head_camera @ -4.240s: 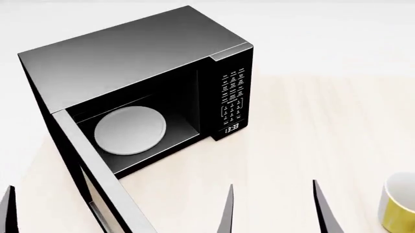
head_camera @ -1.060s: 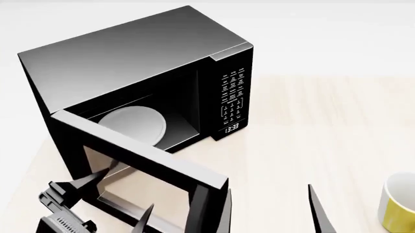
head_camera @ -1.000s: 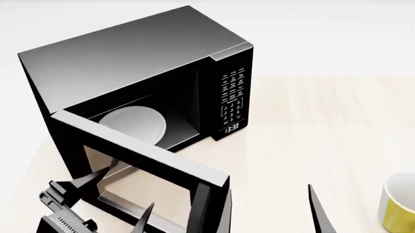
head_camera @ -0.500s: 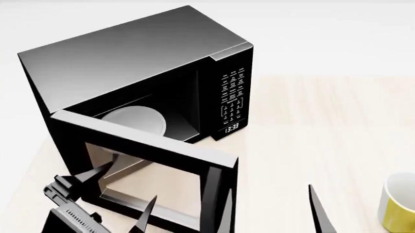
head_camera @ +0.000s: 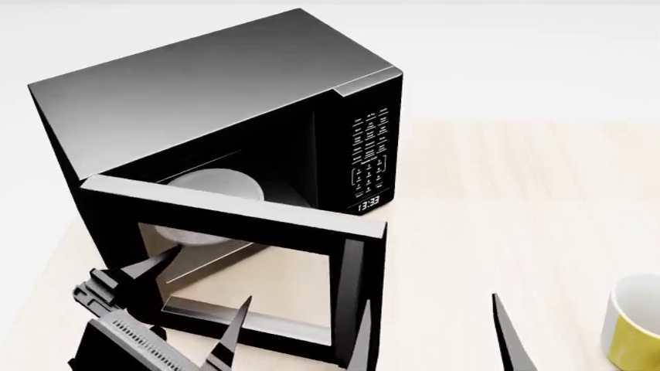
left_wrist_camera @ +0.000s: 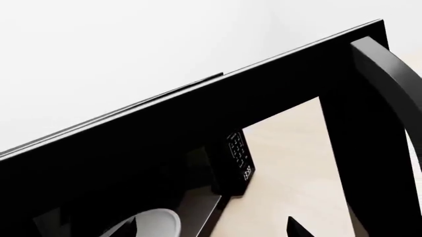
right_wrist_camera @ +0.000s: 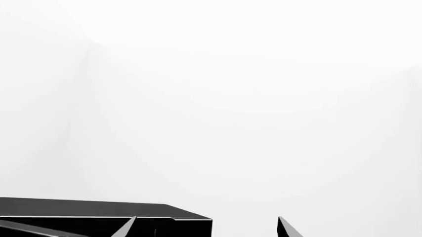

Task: Close the microwave.

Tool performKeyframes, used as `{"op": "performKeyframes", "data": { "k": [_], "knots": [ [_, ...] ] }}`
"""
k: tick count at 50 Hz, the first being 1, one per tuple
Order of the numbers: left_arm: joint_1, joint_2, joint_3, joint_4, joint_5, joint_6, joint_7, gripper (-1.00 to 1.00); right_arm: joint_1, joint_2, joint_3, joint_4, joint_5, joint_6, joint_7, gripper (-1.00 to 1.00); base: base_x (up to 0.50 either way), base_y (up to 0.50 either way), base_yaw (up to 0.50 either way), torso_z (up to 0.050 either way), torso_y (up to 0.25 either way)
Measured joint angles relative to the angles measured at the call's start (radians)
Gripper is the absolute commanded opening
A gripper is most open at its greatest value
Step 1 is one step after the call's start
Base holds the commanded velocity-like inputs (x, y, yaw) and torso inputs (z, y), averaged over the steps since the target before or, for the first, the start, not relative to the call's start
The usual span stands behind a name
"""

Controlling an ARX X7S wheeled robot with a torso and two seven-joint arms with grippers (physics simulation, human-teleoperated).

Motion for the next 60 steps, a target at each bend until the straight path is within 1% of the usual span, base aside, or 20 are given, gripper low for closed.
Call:
{"op": "performKeyframes", "data": {
  "k": [60],
  "knots": [
    [-0.086, 0.058, 0.014, -0.162, 0.029, 0.068, -0.099, 1.0, 0.009, 0.015, -0.017, 0.016, 0.003, -0.002, 0.022, 1.0, 0.0, 0.0, 0.0, 0.0, 0.001]
  ]
}}
